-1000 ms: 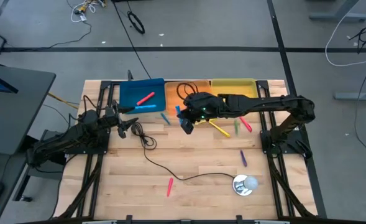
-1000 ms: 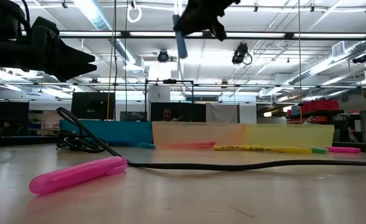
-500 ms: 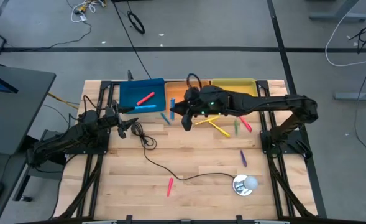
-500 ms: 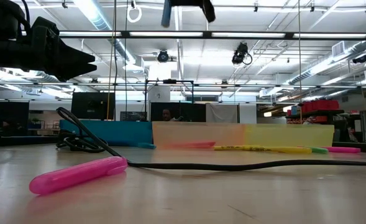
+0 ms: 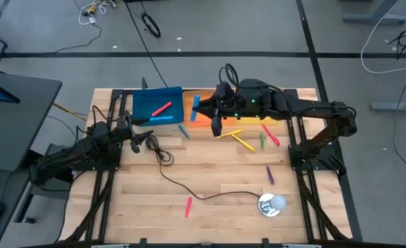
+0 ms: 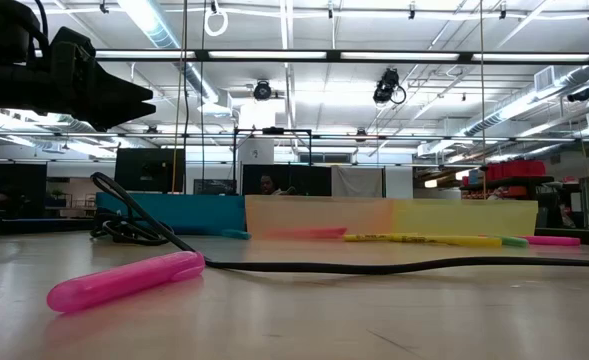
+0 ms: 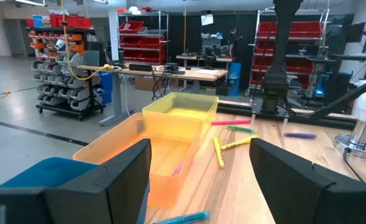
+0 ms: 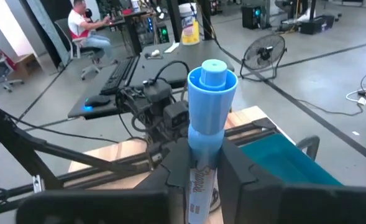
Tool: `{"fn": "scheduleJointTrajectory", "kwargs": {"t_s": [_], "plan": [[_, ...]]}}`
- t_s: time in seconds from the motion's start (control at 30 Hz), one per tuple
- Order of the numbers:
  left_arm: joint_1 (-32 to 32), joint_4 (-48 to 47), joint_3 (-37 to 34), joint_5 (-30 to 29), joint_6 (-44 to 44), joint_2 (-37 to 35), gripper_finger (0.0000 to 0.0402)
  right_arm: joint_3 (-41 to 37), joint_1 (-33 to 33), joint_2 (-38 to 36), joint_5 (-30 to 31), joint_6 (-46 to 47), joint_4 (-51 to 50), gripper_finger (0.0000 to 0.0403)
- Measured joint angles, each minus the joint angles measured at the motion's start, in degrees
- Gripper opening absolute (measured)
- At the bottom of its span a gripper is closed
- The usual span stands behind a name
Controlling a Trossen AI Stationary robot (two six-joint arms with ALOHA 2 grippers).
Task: Pick & Place Markers
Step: Put the blue highlighter pen into the blue bin
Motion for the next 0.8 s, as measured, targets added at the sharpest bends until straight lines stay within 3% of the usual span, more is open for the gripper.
{"fn": "scheduleJointTrajectory", "kwargs": {"t_s": [0.27,0.5,0.6,0.8], "plan": [[-0.01,0.05,0.0,-0.57,-0.01,0.0,0.028,0.04,0.0,0.04,0.07,-0.02,-6.37,0.004],[0.01,1.53,0.0,-0.91,-2.17,-0.02,0.028,0.04,0.2,0.07,0.11,0.03,-5.78,0.004],[0.01,2.33,0.0,1.67,-6.29,0.0,0.028,0.04,0.2,0.07,0.11,0.48,-5.68,0.004],[-0.06,0.06,3.17,11.91,-2.44,1.04,0.028,0.04,0.2,0.07,0.14,1.23,-5.66,0.004]]}}
